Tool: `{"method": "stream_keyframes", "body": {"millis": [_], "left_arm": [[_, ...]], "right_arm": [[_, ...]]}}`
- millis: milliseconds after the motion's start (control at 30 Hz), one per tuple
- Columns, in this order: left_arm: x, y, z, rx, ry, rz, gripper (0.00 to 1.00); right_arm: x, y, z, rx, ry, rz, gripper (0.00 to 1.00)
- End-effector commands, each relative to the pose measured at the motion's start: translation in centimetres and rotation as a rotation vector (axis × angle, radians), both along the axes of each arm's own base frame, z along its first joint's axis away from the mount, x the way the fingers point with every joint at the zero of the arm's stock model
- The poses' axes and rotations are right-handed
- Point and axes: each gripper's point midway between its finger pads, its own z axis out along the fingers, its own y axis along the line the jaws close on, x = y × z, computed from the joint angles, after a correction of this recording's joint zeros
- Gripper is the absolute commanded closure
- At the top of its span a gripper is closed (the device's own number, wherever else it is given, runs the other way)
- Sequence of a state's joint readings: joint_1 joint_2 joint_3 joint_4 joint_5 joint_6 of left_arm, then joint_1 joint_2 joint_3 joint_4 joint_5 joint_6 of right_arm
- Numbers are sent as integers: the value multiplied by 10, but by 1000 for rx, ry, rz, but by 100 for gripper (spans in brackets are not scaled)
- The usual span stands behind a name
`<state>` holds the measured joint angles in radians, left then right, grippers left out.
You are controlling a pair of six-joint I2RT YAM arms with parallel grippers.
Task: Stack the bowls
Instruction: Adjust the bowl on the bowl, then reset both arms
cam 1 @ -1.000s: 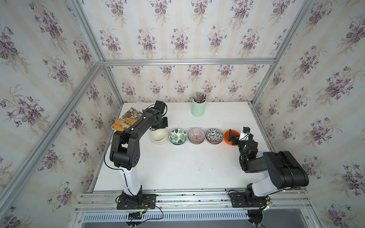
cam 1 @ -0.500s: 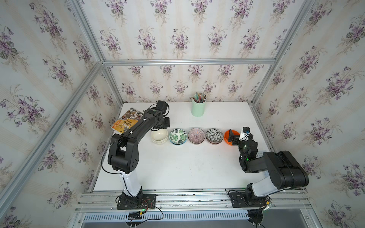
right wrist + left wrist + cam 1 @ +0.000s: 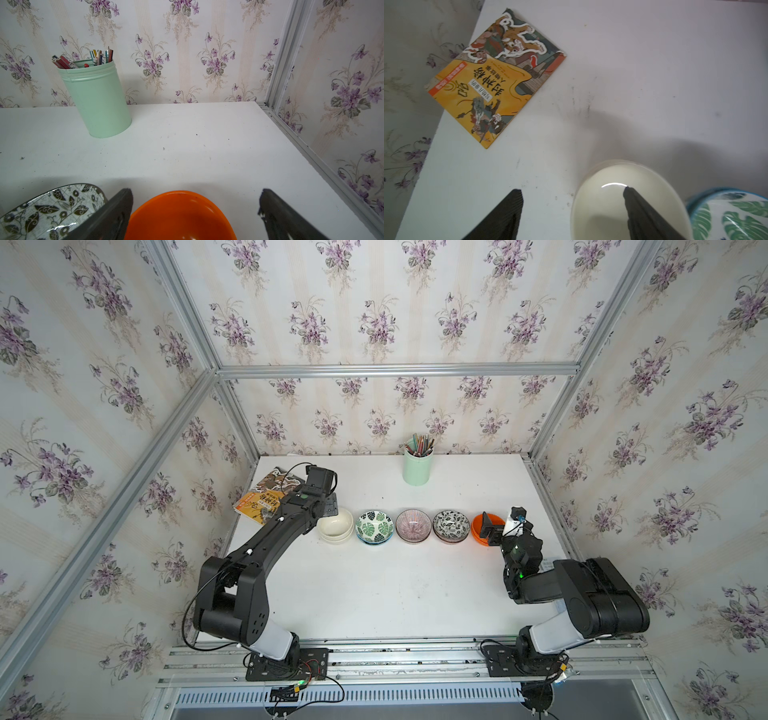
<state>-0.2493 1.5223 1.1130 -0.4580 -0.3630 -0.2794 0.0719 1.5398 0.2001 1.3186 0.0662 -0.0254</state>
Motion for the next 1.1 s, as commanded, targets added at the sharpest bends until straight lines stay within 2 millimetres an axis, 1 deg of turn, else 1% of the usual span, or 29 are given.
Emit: {"method": "stream_keyframes", "body": {"millis": [0, 33, 67, 167, 267, 367, 500, 633, 900, 1000, 1067], "left_arm": [[15, 26, 21, 69, -202, 57, 16], [12, 29, 21, 72, -226, 47, 13], [11, 32, 26, 78, -277, 36, 7], [5, 34, 28, 120, -383, -9, 6], [2, 38, 25, 167, -453, -26, 6], [-2, 45, 18, 217, -470, -13, 6], [-4, 48, 9, 251, -476, -18, 10], [-7, 53, 1, 268, -490, 8, 11], [-12, 60, -2, 272, -554, 55, 11], [-16, 62, 0, 271, -596, 64, 12], [-19, 65, -9, 276, -596, 80, 12]], "right_arm": [[1, -1, 4, 6, -17, -9, 0], [1, -2, 4, 5, -16, -10, 0], [1, -1, 3, 5, -15, -10, 0], [1, -1, 4, 6, -17, -10, 0], [1, -2, 4, 6, -17, -10, 0], [1, -1, 4, 6, -17, -9, 0], [1, -1, 4, 6, -15, -9, 0], [1, -1, 4, 6, -15, -9, 0], [1, -1, 4, 6, -15, -9, 0], [1, -2, 4, 6, -16, -10, 0], [1, -2, 4, 6, -16, -10, 0]]}}
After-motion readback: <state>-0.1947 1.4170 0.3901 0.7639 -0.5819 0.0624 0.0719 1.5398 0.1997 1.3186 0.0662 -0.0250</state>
